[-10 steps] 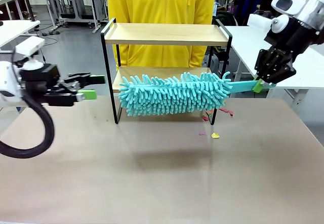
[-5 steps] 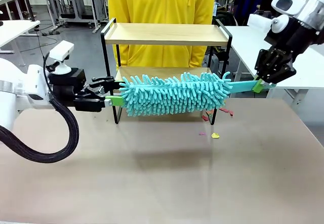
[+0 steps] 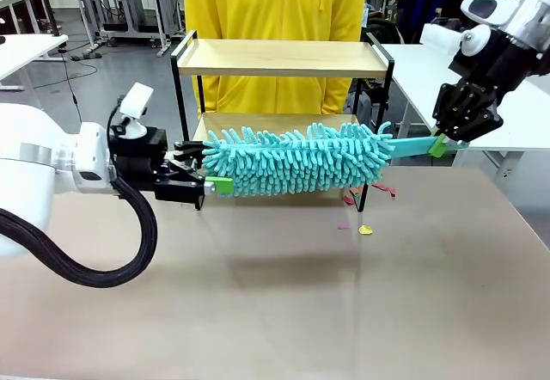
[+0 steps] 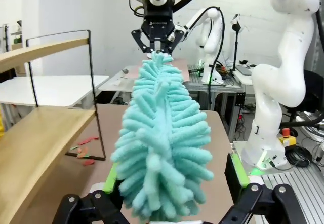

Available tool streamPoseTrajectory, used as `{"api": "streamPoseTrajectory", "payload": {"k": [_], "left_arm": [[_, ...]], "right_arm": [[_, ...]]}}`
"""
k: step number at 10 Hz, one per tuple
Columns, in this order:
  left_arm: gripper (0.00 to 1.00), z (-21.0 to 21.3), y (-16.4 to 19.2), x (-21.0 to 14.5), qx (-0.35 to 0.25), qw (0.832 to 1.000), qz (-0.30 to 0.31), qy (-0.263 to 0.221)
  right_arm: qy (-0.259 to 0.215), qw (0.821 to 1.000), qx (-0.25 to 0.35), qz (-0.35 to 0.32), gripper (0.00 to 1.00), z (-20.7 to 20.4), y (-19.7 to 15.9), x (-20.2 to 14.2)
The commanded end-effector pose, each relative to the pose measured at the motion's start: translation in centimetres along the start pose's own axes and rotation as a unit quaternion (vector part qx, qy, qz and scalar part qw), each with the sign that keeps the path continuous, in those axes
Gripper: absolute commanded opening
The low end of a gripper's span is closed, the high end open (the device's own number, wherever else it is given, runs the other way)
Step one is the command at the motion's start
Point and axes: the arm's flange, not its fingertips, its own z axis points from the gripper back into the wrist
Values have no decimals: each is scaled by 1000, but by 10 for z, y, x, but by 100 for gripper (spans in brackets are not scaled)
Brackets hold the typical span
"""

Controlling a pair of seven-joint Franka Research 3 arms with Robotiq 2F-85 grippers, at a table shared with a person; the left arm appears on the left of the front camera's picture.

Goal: Clean the shelf.
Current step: Hand the Duster back to the human.

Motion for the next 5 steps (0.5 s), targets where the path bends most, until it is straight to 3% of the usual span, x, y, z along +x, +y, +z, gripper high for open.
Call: {"api": "streamPoseTrajectory", "payload": {"k": [1, 5], "left_arm": [[100, -12, -9, -5, 2, 1000, -4, -14], [100, -33, -4, 0, -21, 999, 13, -42]], "right_arm": [[-11, 1000, -1, 0, 13, 3, 2, 1], [-11, 1000, -1, 0, 13, 3, 2, 1]]}}
